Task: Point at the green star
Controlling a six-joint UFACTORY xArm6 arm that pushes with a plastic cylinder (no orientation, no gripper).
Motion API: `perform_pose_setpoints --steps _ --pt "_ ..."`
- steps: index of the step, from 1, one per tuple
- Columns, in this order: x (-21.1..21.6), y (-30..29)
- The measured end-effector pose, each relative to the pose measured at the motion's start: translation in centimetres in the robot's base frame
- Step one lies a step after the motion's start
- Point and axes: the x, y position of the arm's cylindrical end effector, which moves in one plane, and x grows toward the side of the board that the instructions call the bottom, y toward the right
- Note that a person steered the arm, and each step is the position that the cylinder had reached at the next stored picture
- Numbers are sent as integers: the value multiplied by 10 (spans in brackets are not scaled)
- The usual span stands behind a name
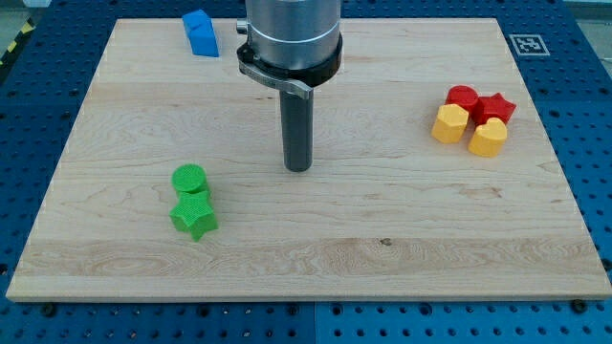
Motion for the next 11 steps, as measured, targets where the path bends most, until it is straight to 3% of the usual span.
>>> perform_pose_setpoints --steps 1,3,5,6,7,9,11 --pt "4 0" --pt "72 -4" --pt "113 -92" --pt "115 -167" --pt "102 -171" --pt "79 -117" --pt "77 -116"
